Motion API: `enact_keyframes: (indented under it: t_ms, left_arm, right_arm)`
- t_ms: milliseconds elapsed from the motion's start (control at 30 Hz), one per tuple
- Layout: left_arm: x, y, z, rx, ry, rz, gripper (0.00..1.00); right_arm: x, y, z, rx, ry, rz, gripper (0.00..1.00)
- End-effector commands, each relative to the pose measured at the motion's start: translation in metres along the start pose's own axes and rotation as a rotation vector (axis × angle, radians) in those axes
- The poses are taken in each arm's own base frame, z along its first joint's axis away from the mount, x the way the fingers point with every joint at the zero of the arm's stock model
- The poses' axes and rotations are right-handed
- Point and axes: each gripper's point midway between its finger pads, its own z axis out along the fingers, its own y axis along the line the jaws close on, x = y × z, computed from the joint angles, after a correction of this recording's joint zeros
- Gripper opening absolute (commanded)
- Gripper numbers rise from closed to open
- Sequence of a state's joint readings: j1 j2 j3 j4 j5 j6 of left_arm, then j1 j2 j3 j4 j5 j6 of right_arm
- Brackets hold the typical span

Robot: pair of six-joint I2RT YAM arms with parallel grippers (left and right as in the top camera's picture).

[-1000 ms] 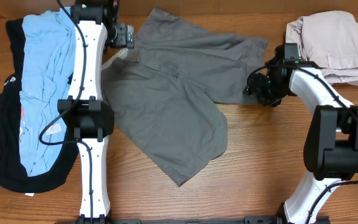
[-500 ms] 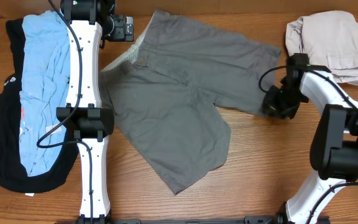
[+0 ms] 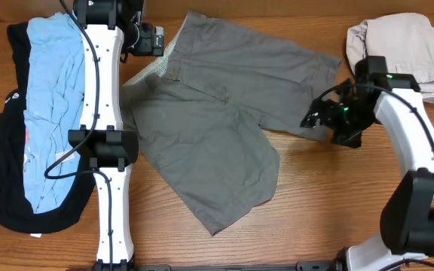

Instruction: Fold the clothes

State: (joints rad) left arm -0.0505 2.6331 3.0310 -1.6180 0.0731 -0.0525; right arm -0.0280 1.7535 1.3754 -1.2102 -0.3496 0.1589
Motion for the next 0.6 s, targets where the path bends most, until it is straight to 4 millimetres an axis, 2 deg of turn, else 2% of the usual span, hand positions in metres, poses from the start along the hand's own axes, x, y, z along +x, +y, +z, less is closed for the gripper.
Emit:
enact_keyframes:
  t_ms: [0, 100, 233, 300, 400, 467, 567]
  left_arm:
    - [-0.006, -0.013, -0.046, 0.047, -0.079, 0.057, 1.00]
    - [-0.003, -0.014, -0.051, 0.053, -0.071, 0.086, 1.00]
    - [-0.001, -0.013, -0.050, 0.051, -0.067, 0.091, 1.00]
    - [-0.002, -0.013, -0.050, 0.051, -0.067, 0.091, 1.00]
    - [-0.001, -0.013, -0.050, 0.052, -0.067, 0.091, 1.00]
    - [-0.001, -0.013, -0.050, 0.052, -0.067, 0.091, 1.00]
    - [-0.001, -0.013, -0.050, 0.052, -0.066, 0.091, 1.00]
  right_arm:
    - [0.019, 0.029, 0.017, -0.022, 0.054, -0.148, 0.96]
    - [0.034, 0.040, 0.042, -0.019, 0.080, -0.196, 0.95]
    - [0.046, 0.037, 0.075, 0.000, 0.081, -0.188, 0.87]
    - [0.053, 0.030, 0.089, 0.016, 0.083, -0.165, 0.74]
    - [0.065, 0.016, 0.107, 0.031, 0.095, -0.105, 0.46]
    - [0.068, 0.014, 0.111, 0.028, 0.096, -0.083, 0.40]
    - [0.069, 0.016, 0.112, 0.014, 0.099, -0.069, 0.37]
